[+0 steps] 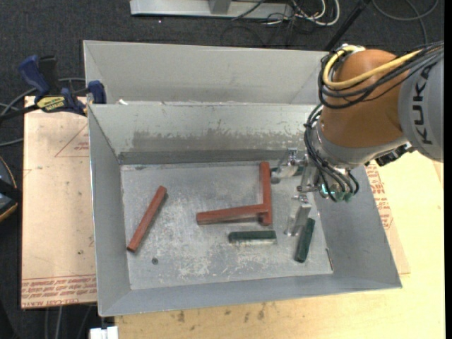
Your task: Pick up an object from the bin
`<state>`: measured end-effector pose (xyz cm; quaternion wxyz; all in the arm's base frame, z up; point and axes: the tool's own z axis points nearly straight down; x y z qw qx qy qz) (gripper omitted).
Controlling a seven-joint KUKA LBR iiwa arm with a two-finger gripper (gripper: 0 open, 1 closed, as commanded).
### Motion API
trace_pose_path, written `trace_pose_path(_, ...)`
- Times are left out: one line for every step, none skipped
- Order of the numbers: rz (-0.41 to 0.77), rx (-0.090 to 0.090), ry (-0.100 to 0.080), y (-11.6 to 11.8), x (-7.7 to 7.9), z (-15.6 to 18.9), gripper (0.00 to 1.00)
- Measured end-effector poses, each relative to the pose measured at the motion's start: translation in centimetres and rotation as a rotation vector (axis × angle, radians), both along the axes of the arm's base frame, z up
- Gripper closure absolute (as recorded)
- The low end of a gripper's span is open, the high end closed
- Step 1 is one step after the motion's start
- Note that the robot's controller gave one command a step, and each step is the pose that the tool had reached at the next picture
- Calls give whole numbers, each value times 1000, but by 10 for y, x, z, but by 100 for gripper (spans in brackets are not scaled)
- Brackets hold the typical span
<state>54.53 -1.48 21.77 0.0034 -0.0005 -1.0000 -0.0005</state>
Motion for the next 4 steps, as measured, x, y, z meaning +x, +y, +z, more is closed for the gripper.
trace_pose_path(0,0,-7,0,2,4,0)
trace_pose_path(3,-1,-17,32,32,-47,0)
trace_pose_path(8,1,-29,32,2,-142,100)
trace_pose_path(8,1,-29,32,2,-142,100)
